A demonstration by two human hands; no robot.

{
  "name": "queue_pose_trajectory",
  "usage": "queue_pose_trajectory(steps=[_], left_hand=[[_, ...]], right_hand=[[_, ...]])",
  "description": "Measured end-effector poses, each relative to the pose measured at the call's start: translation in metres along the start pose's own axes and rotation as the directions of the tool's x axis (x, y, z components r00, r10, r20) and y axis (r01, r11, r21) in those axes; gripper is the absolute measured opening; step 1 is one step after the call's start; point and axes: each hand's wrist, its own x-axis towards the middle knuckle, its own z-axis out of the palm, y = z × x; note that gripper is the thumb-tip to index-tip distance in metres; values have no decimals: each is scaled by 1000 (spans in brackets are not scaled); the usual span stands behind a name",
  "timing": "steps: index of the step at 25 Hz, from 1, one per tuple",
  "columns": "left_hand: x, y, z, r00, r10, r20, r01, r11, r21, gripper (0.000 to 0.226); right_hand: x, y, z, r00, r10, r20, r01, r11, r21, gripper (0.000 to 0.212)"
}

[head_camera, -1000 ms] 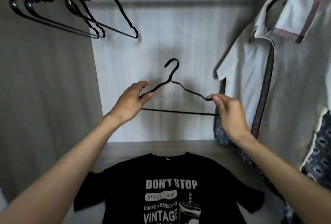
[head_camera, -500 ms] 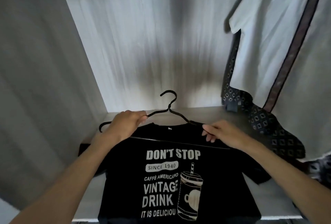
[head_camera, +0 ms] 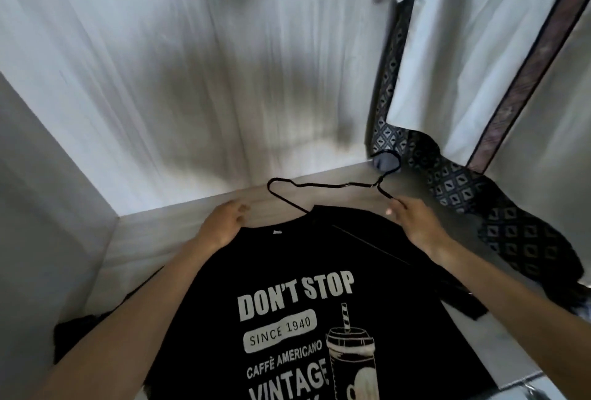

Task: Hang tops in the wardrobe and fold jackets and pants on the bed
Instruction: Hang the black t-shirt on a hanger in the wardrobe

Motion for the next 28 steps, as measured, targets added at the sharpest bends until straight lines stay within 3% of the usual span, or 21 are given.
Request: queue_pose_trajectory(steps=[2,4,9,12,16,19,21,23,26,28], left_hand=[[13,-5,13,985,15,173,-33,994,102,21],[21,-5,17,970,40,238,-85,979,184,23],[28,-4,9,961,-26,274,-114,867,484,29],[32,0,0,949,-94,300,-92,830,551,33],[29,13,-2,966,-156,206,3,803,596,41],[26,21,-6,933,-248,261,23,763,646,34],[25,26,-9,924,-269,270,41,775,630,31],[24,32,-11,921,-282,268,87,822,563,24],[19,37,-21,914,-302,269,173,894,414,9],[15,36,-31,907,-307,288,215,926,310,18]], right_hand=[[8,12,21,978,186,97,-205,945,254,32],[21,21,44,952,265,155,-304,885,353,30],[40,25,73,942,220,252,-305,875,376,30],[43,32,79,928,247,280,-349,841,413,30],[44,36,82,938,239,250,-328,845,423,31],[39,35,80,945,221,243,-303,871,386,32],[39,26,71,954,178,243,-265,881,393,30],[48,14,57,981,30,193,-104,918,383,28],[76,2,37,964,-249,97,247,969,27,28],[94,-5,28,940,-328,96,340,924,-173,34]])
